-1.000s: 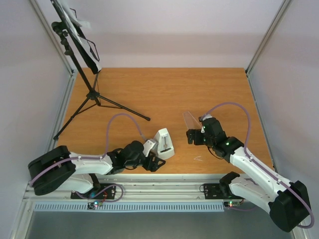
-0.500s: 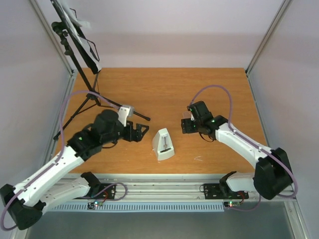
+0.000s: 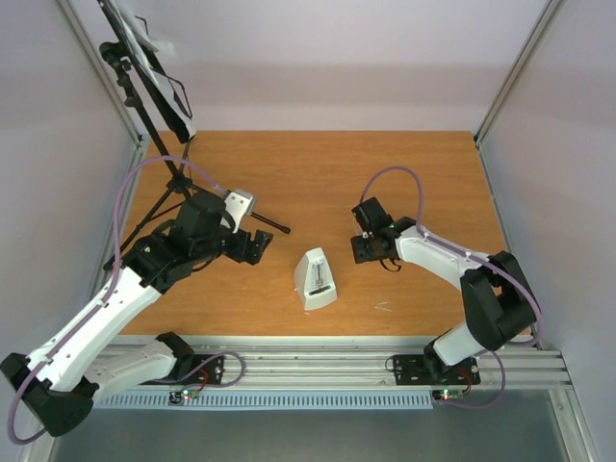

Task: Pack up the instrument practice props
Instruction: Pick up the cover of the metronome from the center of the board.

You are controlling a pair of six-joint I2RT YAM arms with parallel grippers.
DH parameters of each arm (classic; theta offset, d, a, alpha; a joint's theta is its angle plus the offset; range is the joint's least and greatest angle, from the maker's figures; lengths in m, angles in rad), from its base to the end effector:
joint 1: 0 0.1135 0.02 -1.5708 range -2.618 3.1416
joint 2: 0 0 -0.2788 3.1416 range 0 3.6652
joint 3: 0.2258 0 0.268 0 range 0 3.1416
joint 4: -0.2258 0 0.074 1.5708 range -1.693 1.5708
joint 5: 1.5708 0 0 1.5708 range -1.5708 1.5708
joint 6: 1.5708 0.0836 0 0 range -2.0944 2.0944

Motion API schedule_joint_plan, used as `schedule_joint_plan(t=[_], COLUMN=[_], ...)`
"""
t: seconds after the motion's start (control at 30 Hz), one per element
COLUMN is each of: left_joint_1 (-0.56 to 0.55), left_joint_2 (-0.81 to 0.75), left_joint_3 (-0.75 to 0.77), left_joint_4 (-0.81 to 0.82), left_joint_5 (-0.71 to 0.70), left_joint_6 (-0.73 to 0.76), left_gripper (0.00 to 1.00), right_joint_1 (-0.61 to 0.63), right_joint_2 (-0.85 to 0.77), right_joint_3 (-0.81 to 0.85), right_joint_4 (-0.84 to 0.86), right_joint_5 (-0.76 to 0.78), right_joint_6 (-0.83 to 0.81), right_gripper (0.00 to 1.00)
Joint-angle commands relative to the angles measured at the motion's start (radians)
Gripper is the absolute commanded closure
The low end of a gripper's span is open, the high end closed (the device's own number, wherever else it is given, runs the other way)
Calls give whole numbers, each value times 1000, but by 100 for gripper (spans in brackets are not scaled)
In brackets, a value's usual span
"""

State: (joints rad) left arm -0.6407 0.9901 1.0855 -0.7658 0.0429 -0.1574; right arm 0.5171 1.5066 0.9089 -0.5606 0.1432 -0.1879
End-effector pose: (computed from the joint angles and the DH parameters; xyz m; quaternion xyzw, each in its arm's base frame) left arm 0.1941 -0.1492 0.3333 0.2245 0.8718 -0.1868 0.3934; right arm 0.2794 0.1452 0.1507 -0.3233 0.9213 -0.0356 0.2130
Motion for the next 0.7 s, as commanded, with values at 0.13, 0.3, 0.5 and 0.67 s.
schedule_joint_plan(t=[0.13, 0.3, 0.5, 0.67], left_joint_1=[3, 3, 3, 3], left_joint_2=[-90, -76, -78, -78], left_joint_3=[-95, -100, -113, -114], left_joint_4=[59, 50, 53, 53], left_joint_5=[-186, -190, -184, -184], left_joint_6=[111, 112, 110, 110], left_gripper=[3, 3, 3, 3], right_joint_1=[4, 4, 5, 4], right_joint_2=[101, 135, 167, 184], right_joint_3=[50, 53, 55, 58], right_joint_4=[42, 56, 76, 83], right_joint_5=[4, 19, 17, 16], right_joint_6=[-17, -15, -15, -15], right_gripper=[53, 60, 67, 73])
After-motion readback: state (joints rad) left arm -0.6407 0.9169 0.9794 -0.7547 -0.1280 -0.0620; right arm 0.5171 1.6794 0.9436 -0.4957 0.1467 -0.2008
